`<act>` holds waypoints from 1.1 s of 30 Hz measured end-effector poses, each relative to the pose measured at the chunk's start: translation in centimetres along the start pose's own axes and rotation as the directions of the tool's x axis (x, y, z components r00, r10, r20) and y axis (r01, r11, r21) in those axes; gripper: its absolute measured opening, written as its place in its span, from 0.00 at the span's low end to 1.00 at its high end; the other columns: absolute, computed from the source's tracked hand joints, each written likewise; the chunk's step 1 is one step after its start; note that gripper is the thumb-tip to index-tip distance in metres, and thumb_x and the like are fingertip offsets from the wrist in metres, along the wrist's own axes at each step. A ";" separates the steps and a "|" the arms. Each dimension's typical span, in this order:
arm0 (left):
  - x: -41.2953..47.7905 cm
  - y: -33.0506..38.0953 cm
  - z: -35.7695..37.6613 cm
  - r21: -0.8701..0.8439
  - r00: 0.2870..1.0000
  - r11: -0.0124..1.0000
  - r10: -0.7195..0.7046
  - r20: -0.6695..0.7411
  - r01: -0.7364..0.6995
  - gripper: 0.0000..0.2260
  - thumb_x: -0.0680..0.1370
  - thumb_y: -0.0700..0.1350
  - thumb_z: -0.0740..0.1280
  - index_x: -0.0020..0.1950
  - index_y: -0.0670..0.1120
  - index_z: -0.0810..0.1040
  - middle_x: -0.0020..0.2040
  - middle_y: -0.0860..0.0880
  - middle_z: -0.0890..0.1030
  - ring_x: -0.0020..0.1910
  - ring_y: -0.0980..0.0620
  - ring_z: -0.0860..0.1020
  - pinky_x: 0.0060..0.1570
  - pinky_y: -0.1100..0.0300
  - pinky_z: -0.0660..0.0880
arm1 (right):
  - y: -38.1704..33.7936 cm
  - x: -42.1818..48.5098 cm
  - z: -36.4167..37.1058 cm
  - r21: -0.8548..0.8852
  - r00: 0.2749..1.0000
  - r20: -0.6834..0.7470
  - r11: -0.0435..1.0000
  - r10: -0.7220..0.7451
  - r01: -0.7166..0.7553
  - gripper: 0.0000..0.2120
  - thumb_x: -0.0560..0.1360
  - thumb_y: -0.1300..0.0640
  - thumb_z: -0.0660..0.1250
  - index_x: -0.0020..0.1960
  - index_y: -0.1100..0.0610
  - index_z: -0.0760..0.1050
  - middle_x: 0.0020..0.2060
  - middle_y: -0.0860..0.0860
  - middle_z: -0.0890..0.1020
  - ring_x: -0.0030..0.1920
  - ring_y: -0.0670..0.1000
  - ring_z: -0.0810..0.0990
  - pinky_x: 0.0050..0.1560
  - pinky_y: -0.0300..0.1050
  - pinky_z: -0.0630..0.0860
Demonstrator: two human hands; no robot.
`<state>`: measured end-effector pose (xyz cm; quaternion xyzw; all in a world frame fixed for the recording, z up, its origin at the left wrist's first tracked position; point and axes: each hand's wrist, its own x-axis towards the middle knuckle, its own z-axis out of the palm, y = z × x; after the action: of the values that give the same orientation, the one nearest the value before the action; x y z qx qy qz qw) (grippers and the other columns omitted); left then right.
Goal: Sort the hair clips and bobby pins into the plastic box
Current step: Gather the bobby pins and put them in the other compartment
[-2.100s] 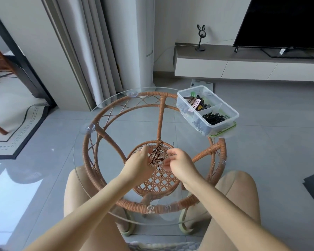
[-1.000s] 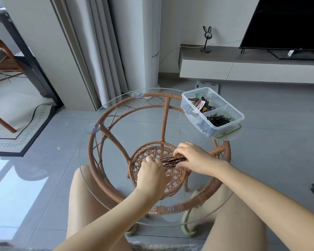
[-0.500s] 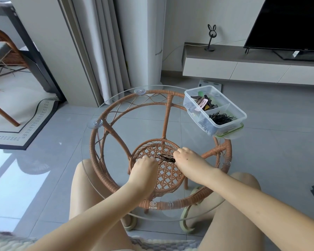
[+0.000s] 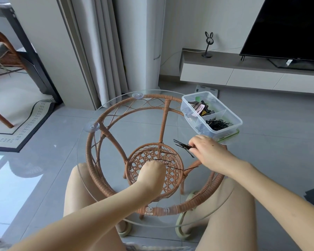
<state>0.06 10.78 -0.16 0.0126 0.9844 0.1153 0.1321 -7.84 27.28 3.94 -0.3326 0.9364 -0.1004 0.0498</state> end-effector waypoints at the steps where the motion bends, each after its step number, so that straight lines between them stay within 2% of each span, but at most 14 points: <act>1: 0.0 0.0 0.1 0.002 1.000 1.000 0.010 0.007 -0.010 0.13 0.73 0.27 0.56 0.45 0.39 0.78 0.28 0.50 0.62 0.29 0.53 0.64 0.38 0.61 0.69 | 0.2 -0.1 -0.6 0.005 1.000 -0.007 1.000 -0.001 0.001 0.05 0.79 0.58 0.56 0.44 0.54 0.65 0.44 0.49 0.71 0.48 0.51 0.68 0.46 0.40 0.59; 5: 0.9 -0.3 0.0 -0.022 0.999 0.999 -0.030 0.032 0.030 0.15 0.72 0.28 0.56 0.29 0.43 0.62 0.29 0.50 0.63 0.27 0.55 0.62 0.32 0.60 0.67 | 2.1 -0.3 -3.2 0.021 0.995 -0.095 1.000 0.017 -0.015 0.04 0.78 0.60 0.59 0.47 0.59 0.71 0.44 0.48 0.70 0.48 0.50 0.68 0.46 0.38 0.59; 9: 2.6 0.1 -2.4 -0.132 0.999 0.991 -0.042 -0.019 0.039 0.12 0.74 0.31 0.56 0.31 0.42 0.64 0.30 0.49 0.67 0.34 0.47 0.73 0.36 0.60 0.68 | 5.3 -0.1 -5.9 -0.020 0.985 -0.160 0.997 0.069 -0.073 0.04 0.78 0.61 0.59 0.47 0.60 0.72 0.43 0.48 0.71 0.45 0.49 0.67 0.44 0.36 0.57; 11: 3.5 0.9 -4.4 -0.172 0.998 0.985 -0.035 -0.045 0.027 0.07 0.76 0.34 0.58 0.39 0.38 0.72 0.40 0.41 0.78 0.44 0.42 0.79 0.37 0.58 0.70 | 7.1 0.2 -7.1 -0.045 0.978 -0.190 0.994 0.091 -0.102 0.04 0.77 0.61 0.59 0.46 0.59 0.72 0.42 0.48 0.70 0.45 0.50 0.67 0.45 0.37 0.58; 13: 5.0 1.8 -6.1 -0.245 0.996 0.970 -0.031 -0.085 0.010 0.05 0.76 0.36 0.59 0.41 0.39 0.72 0.48 0.36 0.81 0.44 0.39 0.79 0.36 0.56 0.71 | 9.4 0.9 -8.2 -0.104 0.972 -0.201 0.985 0.118 -0.141 0.04 0.78 0.61 0.59 0.46 0.59 0.71 0.43 0.49 0.71 0.47 0.53 0.70 0.45 0.40 0.59; 16: 7.6 3.4 -8.0 -0.284 0.986 0.956 0.024 -0.165 -0.071 0.09 0.74 0.36 0.59 0.34 0.40 0.67 0.39 0.39 0.78 0.34 0.43 0.73 0.30 0.57 0.68 | 12.5 2.5 -8.5 -0.278 0.975 -0.198 0.949 0.096 -0.150 0.05 0.77 0.60 0.60 0.49 0.61 0.73 0.46 0.54 0.77 0.51 0.56 0.73 0.49 0.48 0.68; 18: 9.5 4.8 -9.1 -0.280 0.974 0.950 0.077 -0.215 -0.137 0.13 0.75 0.36 0.59 0.30 0.41 0.63 0.35 0.40 0.73 0.33 0.44 0.70 0.29 0.57 0.66 | 13.7 3.7 -8.0 -0.422 0.991 -0.128 0.903 0.035 -0.087 0.06 0.77 0.60 0.61 0.51 0.60 0.74 0.48 0.54 0.79 0.51 0.56 0.74 0.51 0.48 0.71; 20: 11.1 6.4 -10.0 -0.282 0.959 0.938 0.130 -0.251 -0.201 0.12 0.75 0.35 0.57 0.31 0.41 0.64 0.35 0.39 0.73 0.33 0.44 0.69 0.28 0.56 0.65 | 13.7 4.6 -6.9 -0.512 1.000 -0.018 0.859 -0.011 0.000 0.07 0.76 0.59 0.61 0.52 0.57 0.76 0.48 0.52 0.80 0.52 0.54 0.75 0.52 0.46 0.70; 23: 13.8 8.4 -10.6 -0.266 0.946 0.930 0.180 -0.269 -0.253 0.12 0.75 0.34 0.56 0.31 0.40 0.67 0.30 0.42 0.71 0.30 0.44 0.67 0.25 0.59 0.61 | 13.8 5.7 -5.3 -0.456 0.997 0.053 0.887 -0.057 0.074 0.08 0.76 0.56 0.62 0.48 0.56 0.79 0.46 0.49 0.82 0.52 0.52 0.75 0.52 0.43 0.68; 25: 15.3 9.6 -10.7 -0.246 0.946 0.933 0.200 -0.255 -0.263 0.14 0.74 0.34 0.56 0.28 0.41 0.66 0.27 0.45 0.67 0.26 0.46 0.64 0.22 0.60 0.57 | 14.2 5.9 -4.8 -0.331 0.998 0.065 0.943 0.000 0.022 0.09 0.75 0.57 0.61 0.46 0.57 0.80 0.45 0.50 0.82 0.52 0.51 0.74 0.50 0.43 0.70; 27: 16.6 10.4 -10.3 -0.207 0.951 0.944 0.210 -0.227 -0.258 0.14 0.74 0.34 0.57 0.28 0.41 0.67 0.26 0.46 0.65 0.24 0.49 0.61 0.22 0.60 0.56 | 14.6 5.6 -4.9 -0.174 0.994 0.065 0.982 0.091 -0.079 0.10 0.75 0.57 0.60 0.50 0.55 0.80 0.48 0.51 0.81 0.55 0.50 0.74 0.53 0.47 0.72; 29: 17.9 10.9 -9.5 -0.182 0.957 0.950 0.219 -0.190 -0.253 0.14 0.74 0.35 0.59 0.27 0.40 0.68 0.27 0.45 0.69 0.26 0.47 0.64 0.24 0.59 0.60 | 15.2 4.9 -5.0 -0.041 0.987 0.014 0.987 0.157 -0.157 0.11 0.76 0.58 0.62 0.54 0.52 0.80 0.52 0.50 0.80 0.56 0.51 0.75 0.57 0.46 0.71; 31: 18.8 11.6 -8.5 -0.168 0.958 0.948 0.246 -0.150 -0.270 0.12 0.73 0.36 0.61 0.29 0.39 0.74 0.31 0.43 0.75 0.31 0.42 0.70 0.30 0.57 0.68 | 16.0 4.1 -5.2 -0.002 0.984 -0.052 0.985 0.172 -0.172 0.10 0.75 0.59 0.63 0.54 0.52 0.80 0.49 0.51 0.81 0.54 0.53 0.77 0.54 0.46 0.72; 33: 19.2 12.1 -7.7 -0.146 0.956 0.946 0.277 -0.099 -0.290 0.10 0.73 0.36 0.61 0.33 0.39 0.78 0.33 0.42 0.75 0.33 0.43 0.70 0.33 0.57 0.69 | 16.4 3.2 -5.2 0.017 0.979 -0.110 0.985 0.170 -0.170 0.09 0.76 0.58 0.64 0.52 0.54 0.81 0.46 0.53 0.83 0.51 0.54 0.78 0.52 0.49 0.74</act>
<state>-20.57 21.93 4.90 0.1390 0.9643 0.2118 0.0765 -21.26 38.51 5.32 -0.2451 0.9623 -0.1178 0.0072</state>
